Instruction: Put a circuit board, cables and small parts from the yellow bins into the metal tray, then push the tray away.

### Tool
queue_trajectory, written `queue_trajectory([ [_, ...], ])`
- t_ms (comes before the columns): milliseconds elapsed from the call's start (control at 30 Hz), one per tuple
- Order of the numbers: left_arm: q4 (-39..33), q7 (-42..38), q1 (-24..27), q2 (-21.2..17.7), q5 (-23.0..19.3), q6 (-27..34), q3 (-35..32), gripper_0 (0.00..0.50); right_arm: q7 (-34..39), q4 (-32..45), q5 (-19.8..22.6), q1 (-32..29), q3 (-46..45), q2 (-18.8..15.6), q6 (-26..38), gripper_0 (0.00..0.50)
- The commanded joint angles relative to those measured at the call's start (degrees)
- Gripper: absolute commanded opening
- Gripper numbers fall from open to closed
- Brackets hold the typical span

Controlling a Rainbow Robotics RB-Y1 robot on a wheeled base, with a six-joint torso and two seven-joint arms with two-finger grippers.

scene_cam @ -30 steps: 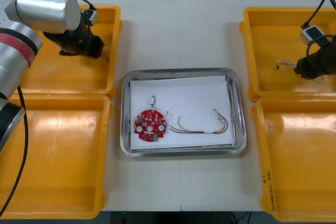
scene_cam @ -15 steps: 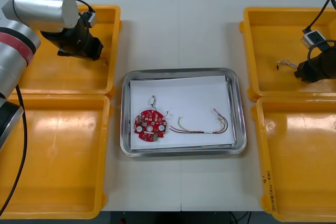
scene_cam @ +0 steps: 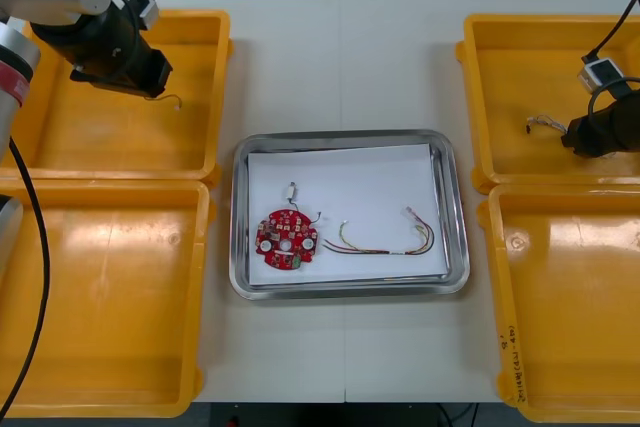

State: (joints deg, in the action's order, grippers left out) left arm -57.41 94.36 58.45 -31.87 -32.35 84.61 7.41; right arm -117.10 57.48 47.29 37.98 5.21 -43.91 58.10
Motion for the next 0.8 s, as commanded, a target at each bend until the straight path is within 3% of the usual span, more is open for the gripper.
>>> queue_trajectory([
  [33,-8.7,-7.2,-1.8,-2.5,1.8,6.5,-3.5,0.000,-2.0,-2.7,0.8,-0.5,0.5,-0.6,-0.9,0.398],
  [100,-11.6,-8.5,-2.6,-2.6,1.8,8.8,-4.4,0.000,-2.0,-3.0,1.5,-0.5,0.6,-0.5,-1.1,0.338],
  [133,-13.3,-9.4,-3.1,-2.5,1.8,10.3,-4.9,0.000,-2.0,-3.1,2.5,-0.7,0.6,-0.6,-1.3,0.254],
  [200,-16.9,-11.0,-4.1,-2.5,1.8,12.8,-5.4,0.000,-2.1,-3.2,4.7,-1.1,0.6,-0.5,-1.9,0.018],
  [233,-17.7,-11.5,-4.4,-2.5,1.8,13.5,-5.4,0.000,-2.1,-3.2,4.9,-1.2,0.6,-0.5,-2.1,0.000],
  [600,-35.8,-20.7,-8.9,-0.8,1.1,25.4,-5.5,0.000,-2.5,-1.5,4.2,0.1,0.2,-1.3,-1.3,0.000],
  [800,-43.3,-26.3,-10.3,1.4,0.3,25.4,-4.9,0.000,-2.8,0.9,1.9,3.0,-4.3,-1.8,7.1,0.000],
])
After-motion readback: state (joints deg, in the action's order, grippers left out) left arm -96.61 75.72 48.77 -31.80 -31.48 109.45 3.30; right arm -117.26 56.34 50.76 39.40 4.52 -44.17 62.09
